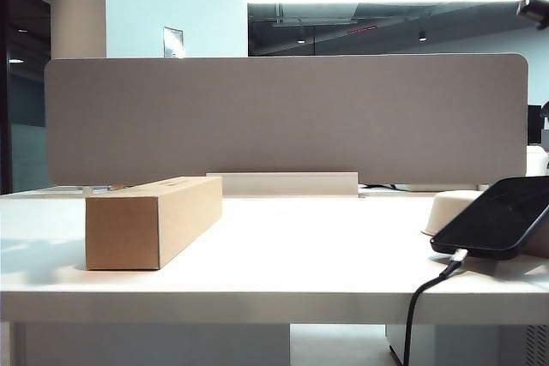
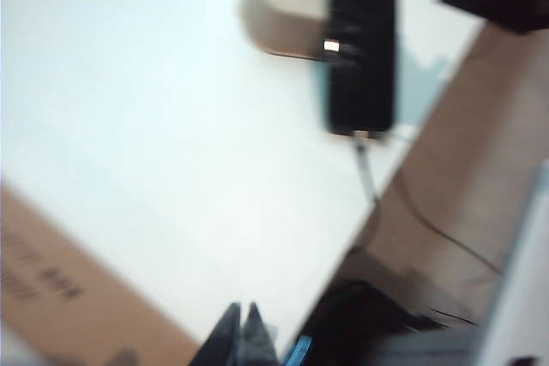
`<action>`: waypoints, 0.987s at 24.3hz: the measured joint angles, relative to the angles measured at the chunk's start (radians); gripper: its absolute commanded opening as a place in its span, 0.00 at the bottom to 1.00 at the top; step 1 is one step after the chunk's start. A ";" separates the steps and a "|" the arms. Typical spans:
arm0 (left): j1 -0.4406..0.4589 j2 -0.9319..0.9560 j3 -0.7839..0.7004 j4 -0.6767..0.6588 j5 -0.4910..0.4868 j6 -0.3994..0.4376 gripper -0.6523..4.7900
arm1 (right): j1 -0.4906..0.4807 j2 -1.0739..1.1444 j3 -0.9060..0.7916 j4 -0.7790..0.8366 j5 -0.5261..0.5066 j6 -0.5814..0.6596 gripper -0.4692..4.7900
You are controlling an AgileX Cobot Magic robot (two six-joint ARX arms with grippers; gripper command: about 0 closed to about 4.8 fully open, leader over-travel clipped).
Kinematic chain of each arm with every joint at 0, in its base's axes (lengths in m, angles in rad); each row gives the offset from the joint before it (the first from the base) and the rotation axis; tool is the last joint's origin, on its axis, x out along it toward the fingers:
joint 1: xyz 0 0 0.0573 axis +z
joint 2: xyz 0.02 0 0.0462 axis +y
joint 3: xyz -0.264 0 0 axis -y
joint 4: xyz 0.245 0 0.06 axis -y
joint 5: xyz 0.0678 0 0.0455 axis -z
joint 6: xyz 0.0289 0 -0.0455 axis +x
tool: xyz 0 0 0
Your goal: Pick up the charging cable and the phone, plug the charging cable into the charging port on the phone, and finally place them back on the table.
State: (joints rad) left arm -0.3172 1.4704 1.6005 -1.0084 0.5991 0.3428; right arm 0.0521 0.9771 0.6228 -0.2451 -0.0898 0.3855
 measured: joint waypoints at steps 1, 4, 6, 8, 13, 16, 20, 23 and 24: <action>0.007 -0.024 -0.014 0.011 -0.013 0.002 0.11 | 0.000 -0.011 0.000 0.000 0.000 -0.014 0.09; 0.032 -0.124 -0.104 0.063 -0.053 0.004 0.11 | 0.000 -0.063 -0.002 -0.001 -0.017 -0.055 0.09; 0.053 -0.219 -0.208 0.127 -0.098 0.001 0.11 | 0.000 -0.105 -0.002 -0.002 -0.039 -0.081 0.09; 0.077 -0.334 -0.359 0.217 -0.147 -0.011 0.11 | 0.001 -0.175 -0.002 -0.001 -0.070 -0.143 0.09; 0.088 -0.537 -0.537 0.351 -0.157 -0.026 0.11 | 0.002 -0.262 -0.006 -0.006 -0.113 -0.171 0.09; 0.089 -0.658 -0.629 0.381 -0.157 -0.026 0.11 | 0.002 -0.319 -0.011 -0.007 -0.150 -0.171 0.09; 0.089 -0.789 -0.724 0.404 -0.158 -0.026 0.11 | 0.003 -0.438 -0.069 -0.008 -0.164 -0.172 0.09; 0.089 -0.904 -0.806 0.410 -0.158 -0.026 0.11 | 0.004 -0.549 -0.138 -0.008 -0.173 -0.155 0.09; 0.089 -0.931 -0.827 0.412 -0.159 -0.029 0.11 | 0.004 -0.586 -0.161 -0.010 -0.173 -0.143 0.09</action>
State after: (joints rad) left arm -0.2283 0.5396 0.7734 -0.5964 0.4404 0.3134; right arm 0.0559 0.3916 0.4618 -0.2546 -0.2630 0.2420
